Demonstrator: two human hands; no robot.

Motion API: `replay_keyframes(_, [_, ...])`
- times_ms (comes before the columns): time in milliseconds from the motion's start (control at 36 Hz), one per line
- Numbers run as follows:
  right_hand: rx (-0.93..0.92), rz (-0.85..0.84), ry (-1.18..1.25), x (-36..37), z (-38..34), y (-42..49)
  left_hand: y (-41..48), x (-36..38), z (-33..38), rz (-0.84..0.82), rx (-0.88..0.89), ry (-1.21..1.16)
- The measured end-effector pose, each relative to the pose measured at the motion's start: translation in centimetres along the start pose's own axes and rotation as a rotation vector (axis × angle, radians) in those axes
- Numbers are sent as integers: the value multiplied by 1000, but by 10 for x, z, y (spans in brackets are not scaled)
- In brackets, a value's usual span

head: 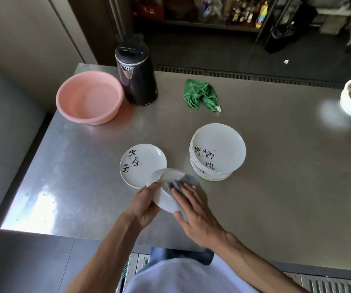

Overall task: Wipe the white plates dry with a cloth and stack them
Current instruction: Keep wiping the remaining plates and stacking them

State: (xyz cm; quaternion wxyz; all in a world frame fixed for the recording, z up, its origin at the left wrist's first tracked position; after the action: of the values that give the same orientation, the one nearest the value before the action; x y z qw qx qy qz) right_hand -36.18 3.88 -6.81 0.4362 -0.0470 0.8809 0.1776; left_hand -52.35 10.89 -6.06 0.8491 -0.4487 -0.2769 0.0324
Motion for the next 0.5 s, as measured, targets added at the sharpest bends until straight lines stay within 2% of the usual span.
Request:
replay_keyframes(139, [-161, 65, -240, -3, -6, 22, -1, 13, 7, -18, -41, -88])
replay_keyframes(250, [-232, 82, -287, -20, 0, 37, -1, 13, 10, -27, -47, -88])
replay_keyframes(333, [-62, 193, -177, -31, 6, 49, -1, 6, 11, 34, -22, 132])
replay_keyframes(444, [366, 276, 262, -38, 19, 60, 3, -10, 11, 344, 345, 603])
replay_keyframes(500, [517, 308, 370, -39, 24, 62, 5, -17, 8, 376, 470, 734])
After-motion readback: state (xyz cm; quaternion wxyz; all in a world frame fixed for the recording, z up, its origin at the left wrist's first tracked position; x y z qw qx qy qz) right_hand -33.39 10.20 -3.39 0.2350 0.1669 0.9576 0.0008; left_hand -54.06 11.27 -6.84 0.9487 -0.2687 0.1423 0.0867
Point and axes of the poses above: each hand's wrist, its own y-axis towards the middle knuckle, its own x-axis out of the palm, z = x × y, the point moved 2 cm from there along y, towards the middle knuckle, and after that the axes turned 7 degrees about z, right-handed, at the moved point
